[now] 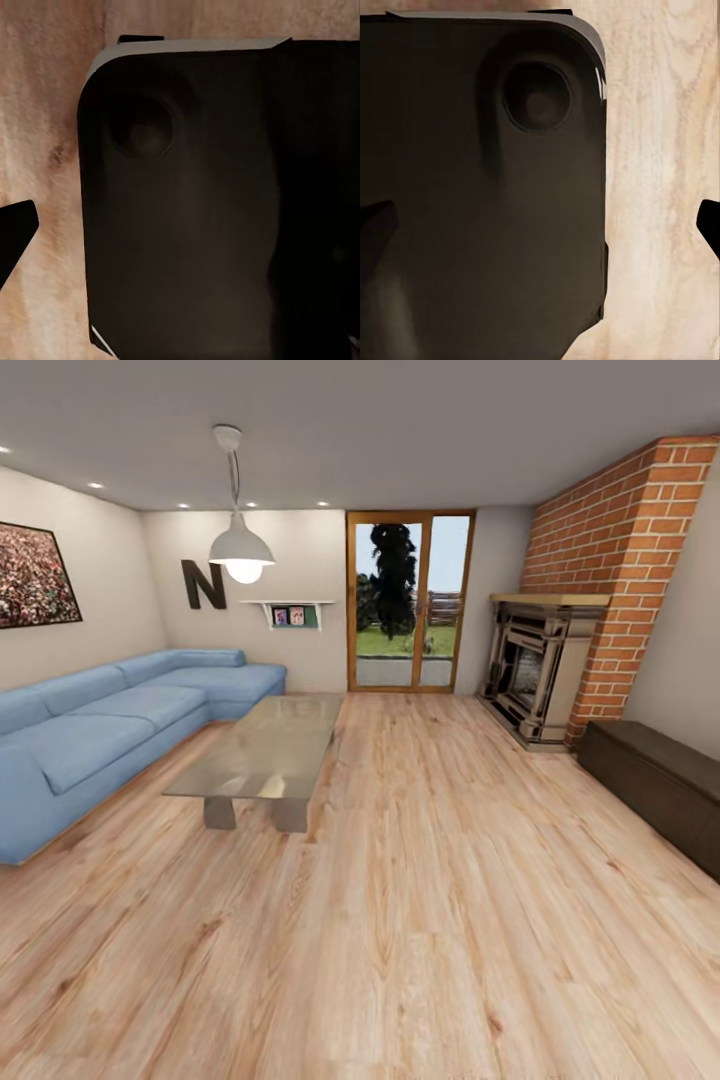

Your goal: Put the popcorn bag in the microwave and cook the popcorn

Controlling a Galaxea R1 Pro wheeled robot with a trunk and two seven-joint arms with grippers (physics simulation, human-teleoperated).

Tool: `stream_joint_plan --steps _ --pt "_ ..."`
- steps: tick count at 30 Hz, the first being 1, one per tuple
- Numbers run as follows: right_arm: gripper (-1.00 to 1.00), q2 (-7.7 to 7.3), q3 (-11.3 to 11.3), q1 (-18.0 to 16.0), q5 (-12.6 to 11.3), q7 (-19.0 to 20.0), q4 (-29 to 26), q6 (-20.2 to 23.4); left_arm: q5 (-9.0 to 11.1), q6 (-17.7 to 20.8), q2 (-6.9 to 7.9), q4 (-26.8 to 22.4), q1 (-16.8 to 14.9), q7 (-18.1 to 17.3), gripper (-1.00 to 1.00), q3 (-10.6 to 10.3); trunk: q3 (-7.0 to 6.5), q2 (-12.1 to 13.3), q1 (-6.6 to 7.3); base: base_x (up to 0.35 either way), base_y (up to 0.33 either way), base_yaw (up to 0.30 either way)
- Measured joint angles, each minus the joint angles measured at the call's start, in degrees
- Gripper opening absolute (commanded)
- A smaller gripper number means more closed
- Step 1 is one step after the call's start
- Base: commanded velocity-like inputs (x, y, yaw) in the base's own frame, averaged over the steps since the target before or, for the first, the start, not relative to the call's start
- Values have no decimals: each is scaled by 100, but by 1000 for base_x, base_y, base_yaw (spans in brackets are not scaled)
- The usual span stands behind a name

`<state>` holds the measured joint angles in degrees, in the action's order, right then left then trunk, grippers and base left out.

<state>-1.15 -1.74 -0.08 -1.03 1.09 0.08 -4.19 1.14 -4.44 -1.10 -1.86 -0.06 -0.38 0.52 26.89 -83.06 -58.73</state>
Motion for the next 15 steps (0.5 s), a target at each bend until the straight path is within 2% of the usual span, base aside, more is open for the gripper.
stream_joint_plan --steps 1,4,15 --pt "100 0 0 0 0 5 0 0 152 4 0 5 1 -4 100 3 0 0 0 0 0 -290" --pt "100 -4 -2 0 -2 8 0 -7 368 2 9 9 2 -4 100 1 0 0 0 0 0 -290" --pt "100 20 -1 0 0 8 0 0 445 -8 5 10 3 7 100 1 0 0 0 0 0 -290"
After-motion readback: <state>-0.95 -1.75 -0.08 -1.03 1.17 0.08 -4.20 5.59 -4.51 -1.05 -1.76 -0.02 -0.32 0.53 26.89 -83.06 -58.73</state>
